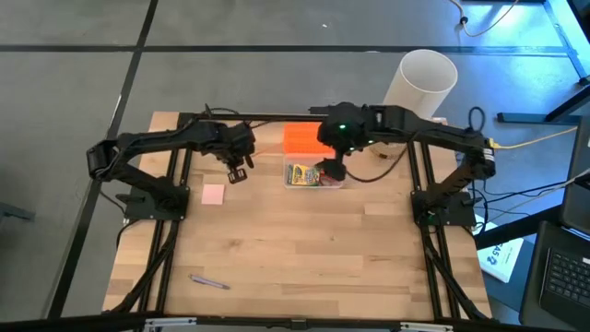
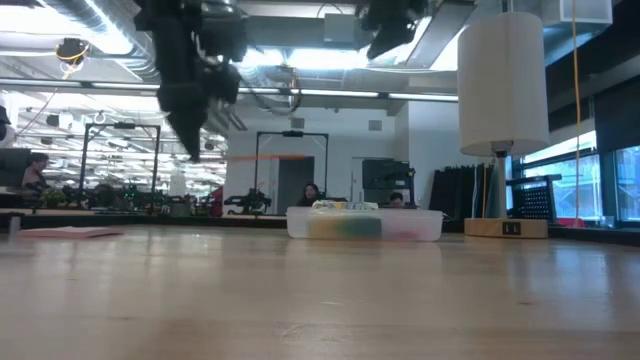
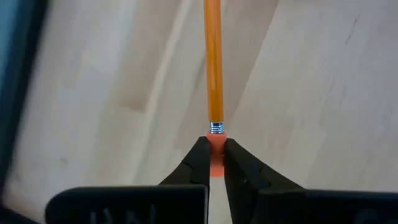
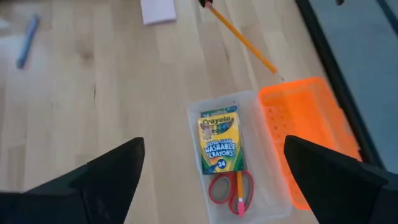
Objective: Pack school essentials
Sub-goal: Put the orange pencil into the orange supply box
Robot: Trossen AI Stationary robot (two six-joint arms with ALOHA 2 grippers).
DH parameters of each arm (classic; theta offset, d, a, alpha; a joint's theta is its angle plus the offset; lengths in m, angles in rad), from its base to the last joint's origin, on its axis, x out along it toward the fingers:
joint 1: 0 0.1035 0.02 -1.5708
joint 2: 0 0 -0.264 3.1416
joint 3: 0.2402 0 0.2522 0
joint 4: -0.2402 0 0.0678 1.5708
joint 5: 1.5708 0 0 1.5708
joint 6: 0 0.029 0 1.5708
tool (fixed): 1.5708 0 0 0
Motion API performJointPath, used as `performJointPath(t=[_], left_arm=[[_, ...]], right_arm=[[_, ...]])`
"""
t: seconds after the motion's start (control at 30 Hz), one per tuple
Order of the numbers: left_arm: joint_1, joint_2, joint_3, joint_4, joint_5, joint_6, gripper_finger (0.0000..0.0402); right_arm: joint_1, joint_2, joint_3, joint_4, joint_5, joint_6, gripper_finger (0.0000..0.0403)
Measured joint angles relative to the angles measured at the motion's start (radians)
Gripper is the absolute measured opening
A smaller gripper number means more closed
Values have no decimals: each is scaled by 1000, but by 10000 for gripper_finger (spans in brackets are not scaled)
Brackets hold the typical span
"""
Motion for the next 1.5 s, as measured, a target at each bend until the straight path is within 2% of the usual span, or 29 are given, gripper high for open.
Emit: performJointPath(t=[0.2,0.47,0.7,0.87,1.1,1.23,1.4,1.5], left_arm=[[-14,8,114,17,0,120,14],[-32,30,129,199,35,170,14],[-40,160,129,392,43,170,14],[-44,248,129,542,118,169,14],[-81,358,129,627,133,168,14],[-99,407,129,645,121,168,14],[-107,434,129,649,22,169,14],[-100,434,129,650,8,170,14]], right_arm=[[3,-91,1,-10,0,24,385],[3,-155,1,-81,0,18,385],[3,-197,0,-191,34,15,385],[3,-222,1,-250,34,-3,385],[3,-226,1,-311,35,-3,385],[3,-226,1,-311,35,-3,385],[3,-226,1,-311,35,-3,385],[3,-226,1,-312,35,-4,385]])
